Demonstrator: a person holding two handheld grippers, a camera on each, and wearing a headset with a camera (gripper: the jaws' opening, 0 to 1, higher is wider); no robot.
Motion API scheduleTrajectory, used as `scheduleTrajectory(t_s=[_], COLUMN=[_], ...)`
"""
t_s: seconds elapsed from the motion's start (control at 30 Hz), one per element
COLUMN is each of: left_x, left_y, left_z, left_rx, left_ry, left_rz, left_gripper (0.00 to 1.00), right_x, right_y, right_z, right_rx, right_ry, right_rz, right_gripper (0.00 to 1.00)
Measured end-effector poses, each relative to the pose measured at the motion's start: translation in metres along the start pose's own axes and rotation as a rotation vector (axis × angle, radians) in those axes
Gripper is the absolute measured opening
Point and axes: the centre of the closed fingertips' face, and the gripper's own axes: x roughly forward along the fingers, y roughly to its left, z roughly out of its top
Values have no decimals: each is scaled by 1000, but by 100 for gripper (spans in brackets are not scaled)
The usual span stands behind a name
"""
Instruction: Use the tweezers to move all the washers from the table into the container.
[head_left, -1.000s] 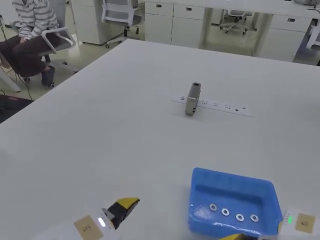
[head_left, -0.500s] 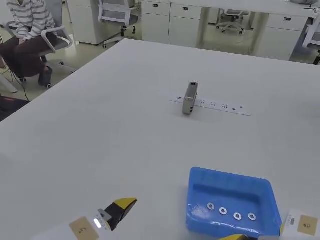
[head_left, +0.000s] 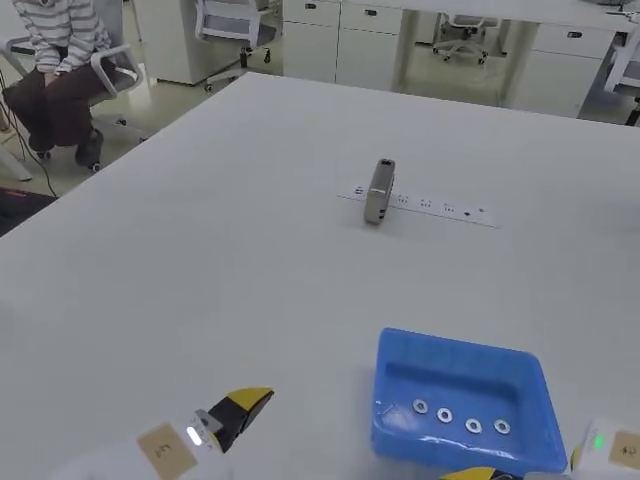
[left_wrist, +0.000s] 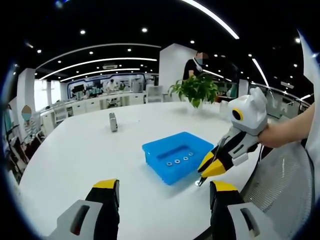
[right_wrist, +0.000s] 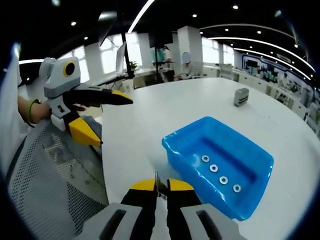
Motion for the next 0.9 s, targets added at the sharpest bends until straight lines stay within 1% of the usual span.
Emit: scheduleTrajectory(t_s=[0.1,0.3,0.37,0.4,0.43,0.63,0.9], left_x=[0,0,0,0,0,0,0], left_y=[0,1,1,0,1,1,1], left_z=[0,0,0,0,0,0,0], left_rx=[4,-1,-2,-2,0,-3,-4], left_ry=[2,-1,-2,-1,0,-3,-1], left_rz=[0,5,4,3,4,5,5], left_gripper=[74,74,74,74,74,74,74], right_x=[0,-1,-1,-1,-1,-6,-12], right_y=[-1,-6,-5,-6,-8,-13,-8], right_z=[0,3,5,7,12,25,35], right_rx=[20,109,163,197,228,255,255], right_ry=[-8,-41,-53,-70,-101,-140,-162], right_rz=[-3,-12,3,3,6,13,34], right_gripper=[3,3,3,3,3,3,3])
